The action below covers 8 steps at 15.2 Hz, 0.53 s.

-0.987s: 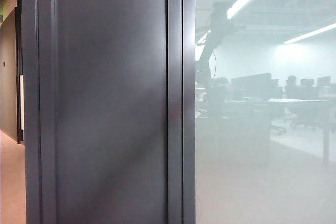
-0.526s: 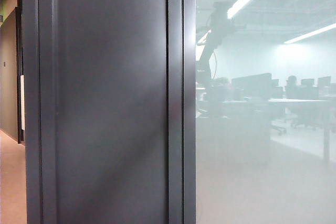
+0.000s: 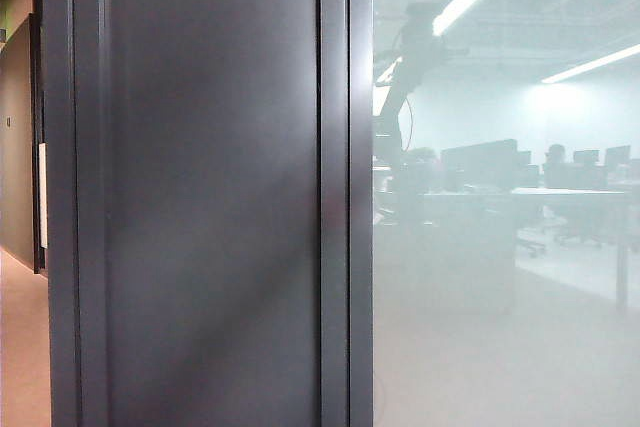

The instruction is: Raise the arm to find the leftmost switch on the wall and turn off the lights.

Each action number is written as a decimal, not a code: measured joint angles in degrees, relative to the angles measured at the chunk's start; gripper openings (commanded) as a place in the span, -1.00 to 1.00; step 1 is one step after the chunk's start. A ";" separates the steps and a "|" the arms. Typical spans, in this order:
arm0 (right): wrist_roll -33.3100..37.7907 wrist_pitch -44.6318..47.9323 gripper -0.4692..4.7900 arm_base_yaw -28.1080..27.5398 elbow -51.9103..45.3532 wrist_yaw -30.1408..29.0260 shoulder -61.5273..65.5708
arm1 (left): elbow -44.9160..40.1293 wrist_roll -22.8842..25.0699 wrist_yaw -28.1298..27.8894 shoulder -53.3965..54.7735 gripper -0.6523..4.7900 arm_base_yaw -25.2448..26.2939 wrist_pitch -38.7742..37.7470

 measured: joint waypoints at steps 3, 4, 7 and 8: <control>-0.87 0.00 -0.82 0.00 0.00 0.26 -0.02 | 0.00 0.00 0.00 0.00 -0.78 0.00 0.00; -2.58 -0.04 -0.82 0.00 0.00 1.33 -0.04 | 0.00 0.00 0.00 0.00 -0.78 0.00 0.00; -3.17 -4.39 -0.82 0.00 -1.77 10.82 -1.29 | 0.00 0.00 0.00 0.00 -0.78 0.00 -0.02; -3.13 -4.68 -0.82 0.02 -5.01 14.38 -2.69 | 0.00 0.00 0.00 0.00 -0.78 0.00 -0.02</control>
